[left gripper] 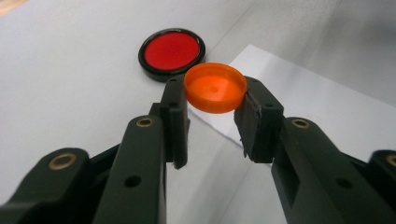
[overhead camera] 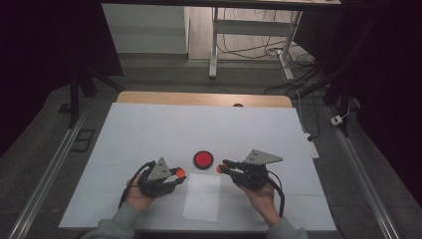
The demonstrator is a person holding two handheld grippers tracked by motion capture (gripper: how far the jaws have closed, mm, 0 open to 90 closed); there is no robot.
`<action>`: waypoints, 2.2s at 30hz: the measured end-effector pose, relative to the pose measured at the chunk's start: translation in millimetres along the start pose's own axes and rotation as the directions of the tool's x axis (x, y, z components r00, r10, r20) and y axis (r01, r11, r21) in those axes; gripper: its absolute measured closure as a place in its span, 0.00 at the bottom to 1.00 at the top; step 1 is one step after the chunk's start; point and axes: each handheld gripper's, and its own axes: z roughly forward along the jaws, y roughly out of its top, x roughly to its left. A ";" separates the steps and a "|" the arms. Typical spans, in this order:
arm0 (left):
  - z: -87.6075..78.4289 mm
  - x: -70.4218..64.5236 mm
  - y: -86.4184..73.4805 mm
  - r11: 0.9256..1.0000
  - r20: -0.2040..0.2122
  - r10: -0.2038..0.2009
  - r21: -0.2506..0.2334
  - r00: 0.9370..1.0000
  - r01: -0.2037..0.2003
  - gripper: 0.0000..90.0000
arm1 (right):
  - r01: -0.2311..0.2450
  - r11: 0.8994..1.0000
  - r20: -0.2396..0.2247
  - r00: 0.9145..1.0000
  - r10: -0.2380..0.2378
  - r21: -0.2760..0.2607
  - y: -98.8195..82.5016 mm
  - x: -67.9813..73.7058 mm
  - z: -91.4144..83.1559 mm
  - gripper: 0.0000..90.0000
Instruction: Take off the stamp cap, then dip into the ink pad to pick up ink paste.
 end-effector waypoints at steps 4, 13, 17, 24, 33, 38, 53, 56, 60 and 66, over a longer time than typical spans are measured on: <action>-8.8 2.5 -8.1 1.000 -0.011 -0.019 0.000 1.000 0.019 0.73 | 0.000 1.000 0.003 1.000 0.000 -0.001 -0.2 -0.2 -0.8 0.80; -30.2 10.4 -26.7 0.998 -0.048 -0.068 -0.005 0.997 0.068 0.73 | 0.002 1.000 0.003 1.000 -0.002 -0.001 -0.1 -0.3 -1.1 0.80; -36.3 12.2 -32.8 0.997 -0.063 -0.083 -0.005 0.995 0.082 0.73 | 0.002 1.000 0.001 1.000 -0.002 -0.002 0.3 -0.4 -1.2 0.80; -44.7 13.2 -42.2 0.994 -0.079 -0.106 -0.006 0.991 0.106 0.73 | 0.004 1.000 0.002 1.000 -0.004 -0.003 0.6 -0.9 -1.4 0.80; -51.4 19.3 -52.1 0.990 -0.092 -0.140 -0.015 0.986 0.139 0.73 | 0.013 1.000 0.004 1.000 -0.013 0.002 0.8 -1.5 -2.2 0.80; -53.5 20.1 -53.6 0.990 -0.090 -0.143 -0.023 0.986 0.142 0.73 | 0.004 1.000 0.006 1.000 -0.004 -0.005 0.7 -3.7 -3.3 0.80; -54.0 20.3 -52.2 0.989 -0.075 -0.143 -0.035 0.987 0.141 0.73 | 0.013 1.000 0.013 1.000 -0.013 -0.002 1.4 -2.3 -3.2 0.80; -54.3 20.3 -52.0 0.989 -0.077 -0.143 -0.037 0.987 0.140 0.73 | 0.013 1.000 0.013 1.000 -0.013 -0.001 1.6 -2.4 -2.8 0.80; -55.2 19.6 -51.3 0.990 -0.081 -0.141 -0.041 0.987 0.138 0.73 | 0.016 1.000 0.012 1.000 -0.016 -0.005 3.3 -2.8 -2.4 0.80; -55.7 18.8 -52.3 0.989 -0.081 -0.143 -0.039 0.986 0.141 0.73 | 0.024 1.000 0.011 1.000 -0.024 -0.007 7.7 -3.4 0.3 0.80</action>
